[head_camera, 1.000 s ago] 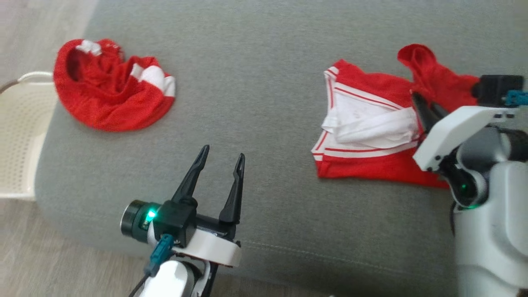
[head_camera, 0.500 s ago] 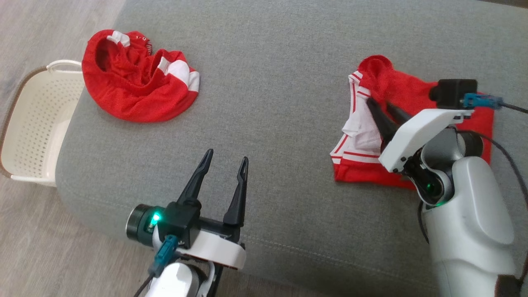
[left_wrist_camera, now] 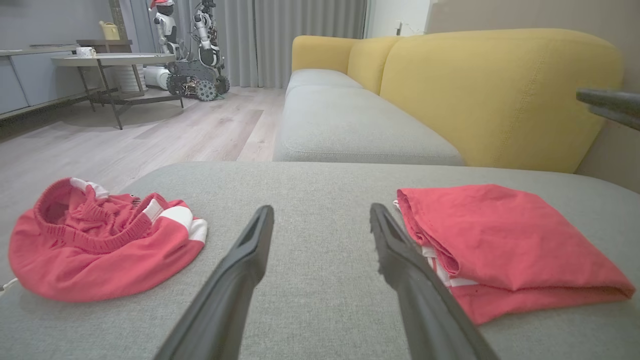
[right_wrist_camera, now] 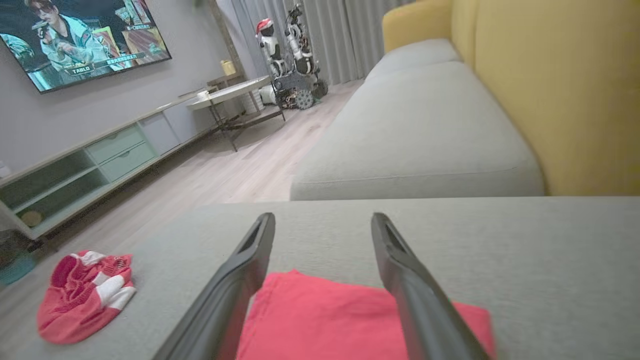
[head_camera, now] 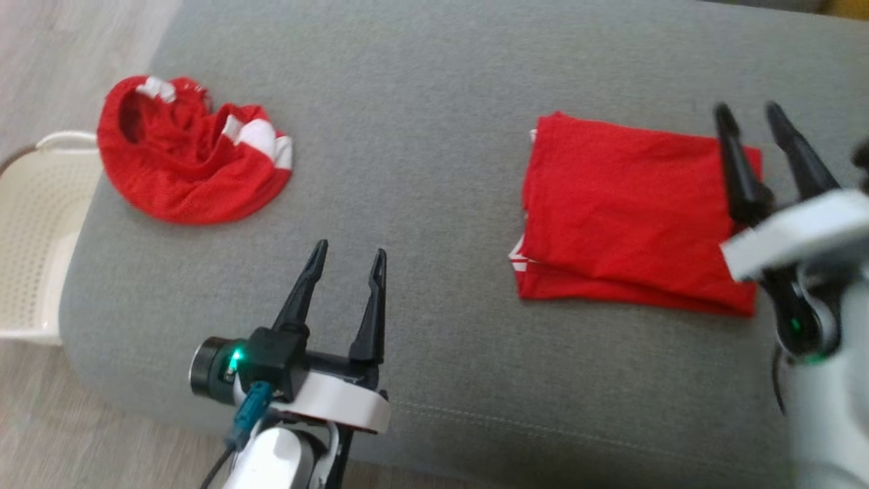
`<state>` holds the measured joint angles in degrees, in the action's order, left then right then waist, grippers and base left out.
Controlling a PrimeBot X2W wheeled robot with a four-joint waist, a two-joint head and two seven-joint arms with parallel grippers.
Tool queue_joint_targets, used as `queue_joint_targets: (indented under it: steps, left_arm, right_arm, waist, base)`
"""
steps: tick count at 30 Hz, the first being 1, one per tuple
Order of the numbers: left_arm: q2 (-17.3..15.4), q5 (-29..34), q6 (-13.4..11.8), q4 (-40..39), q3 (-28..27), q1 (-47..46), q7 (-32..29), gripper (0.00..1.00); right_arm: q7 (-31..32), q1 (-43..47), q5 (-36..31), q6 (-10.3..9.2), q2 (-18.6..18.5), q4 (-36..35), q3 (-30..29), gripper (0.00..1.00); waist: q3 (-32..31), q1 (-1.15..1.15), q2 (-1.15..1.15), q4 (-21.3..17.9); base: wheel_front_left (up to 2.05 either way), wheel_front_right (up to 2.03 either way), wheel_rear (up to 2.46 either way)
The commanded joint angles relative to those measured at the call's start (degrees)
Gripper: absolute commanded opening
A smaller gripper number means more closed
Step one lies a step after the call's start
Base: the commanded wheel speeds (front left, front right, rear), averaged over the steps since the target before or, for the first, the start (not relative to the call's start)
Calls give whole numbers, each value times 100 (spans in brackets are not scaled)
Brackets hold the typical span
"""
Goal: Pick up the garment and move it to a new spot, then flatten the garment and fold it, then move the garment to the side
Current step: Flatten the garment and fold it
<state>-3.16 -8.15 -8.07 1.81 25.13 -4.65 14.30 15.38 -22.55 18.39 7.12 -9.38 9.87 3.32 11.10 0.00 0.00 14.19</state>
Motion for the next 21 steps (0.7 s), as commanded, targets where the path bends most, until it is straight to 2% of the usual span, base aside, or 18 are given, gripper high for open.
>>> queue_joint_targets:
  steps: [1, 6, 8, 9, 12, 15, 21]
  left_arm:
    - [28, -52, -23, -246, -264, -35, 70, 100]
    - [28, -189, 0, -280, -488, 121, 70, 100]
    - [28, -204, 19, -293, -579, 179, 70, 100]
    - [28, -204, 19, -293, -579, 179, 70, 100]
    - [28, -158, 65, -299, -713, 295, 70, 100]
    - [28, -31, 111, -361, -843, 411, 70, 100]
    - [28, 159, 326, -491, -1042, 610, 70, 100]
  right_arm:
    - [-412, 246, 7, 36, -111, -232, 80, 100]
    - [-1705, 726, -281, 36, -281, -22, 83, 100]
    - [-2251, 871, -463, 36, -259, 187, 110, 100]
    - [-2251, 871, -463, 36, -259, 187, 110, 100]
    - [-2861, 1054, -662, 36, -88, 473, 104, 100]
    - [-3021, 1221, -842, 36, 93, 557, 70, 100]
    - [-3035, 1735, -1173, 36, 316, -15, 90, 100]
  waist:
    - [-135, 0, 0, -146]
    - [-324, 0, 0, -344]
    - [-410, 0, 0, -401]
    - [-410, 0, 0, -401]
    - [-575, 0, 0, -487]
    - [-719, 0, 0, -559]
    - [-962, 0, 0, -629]
  base:
    - [0, 0, 0]
    - [0, 0, 0]
    - [0, 0, 0]
    - [0, 0, 0]
    - [0, 0, 0]
    - [0, 0, 0]
    - [0, 0, 0]
